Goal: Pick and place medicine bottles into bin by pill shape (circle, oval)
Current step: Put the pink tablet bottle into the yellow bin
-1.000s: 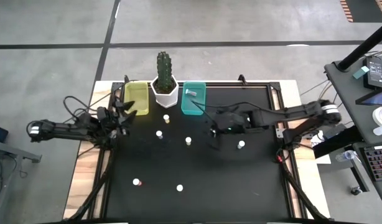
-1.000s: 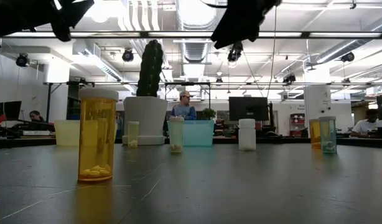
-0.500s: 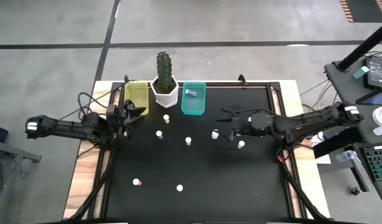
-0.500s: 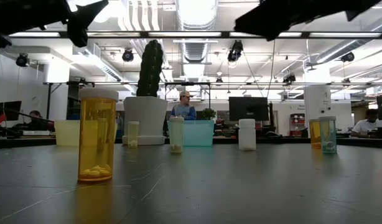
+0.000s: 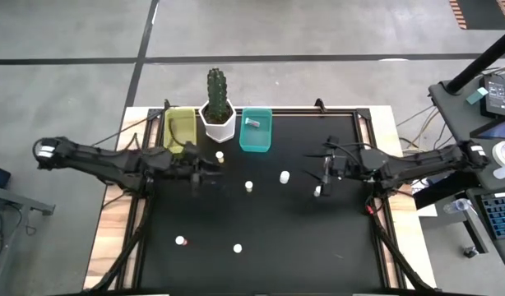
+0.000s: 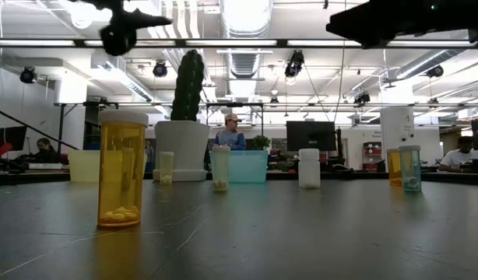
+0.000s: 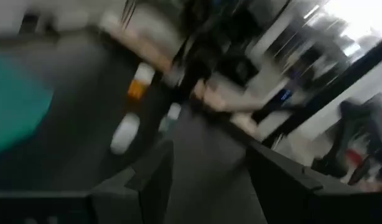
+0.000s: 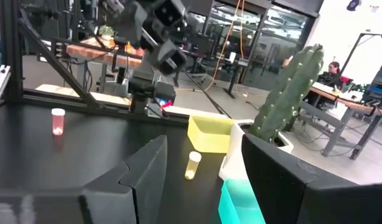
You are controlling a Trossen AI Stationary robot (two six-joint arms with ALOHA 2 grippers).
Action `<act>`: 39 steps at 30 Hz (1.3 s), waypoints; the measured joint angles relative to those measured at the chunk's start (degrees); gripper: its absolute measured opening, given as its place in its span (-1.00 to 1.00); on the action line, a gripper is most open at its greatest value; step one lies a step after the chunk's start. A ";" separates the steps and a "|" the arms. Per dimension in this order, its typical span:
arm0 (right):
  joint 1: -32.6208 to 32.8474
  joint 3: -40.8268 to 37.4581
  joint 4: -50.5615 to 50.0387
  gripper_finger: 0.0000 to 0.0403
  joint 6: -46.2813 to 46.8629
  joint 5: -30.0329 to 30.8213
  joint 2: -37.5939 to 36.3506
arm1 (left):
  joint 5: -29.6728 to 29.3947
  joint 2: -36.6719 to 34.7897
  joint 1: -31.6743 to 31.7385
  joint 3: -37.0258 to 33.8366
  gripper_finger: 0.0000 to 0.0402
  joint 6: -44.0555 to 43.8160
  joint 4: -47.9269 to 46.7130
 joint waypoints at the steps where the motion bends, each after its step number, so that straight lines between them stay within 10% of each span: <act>1: 0.00 -0.33 0.04 0.00 -0.08 0.10 -0.57 | 0.21 1.44 -0.79 3.05 -0.07 -3.37 -6.64; 13: 0.02 -2.60 -0.04 0.00 0.98 0.48 -4.19 | 2.89 17.13 -18.34 21.72 -0.07 -40.01 -37.53; 22: 0.00 -2.60 -0.02 0.00 0.43 0.48 -4.19 | 17.86 26.97 -27.12 22.63 -0.07 -58.69 -49.18; 39: 0.00 -2.21 0.68 0.00 -2.59 0.50 -4.19 | 15.16 33.83 -33.24 21.30 -0.07 -61.72 -52.67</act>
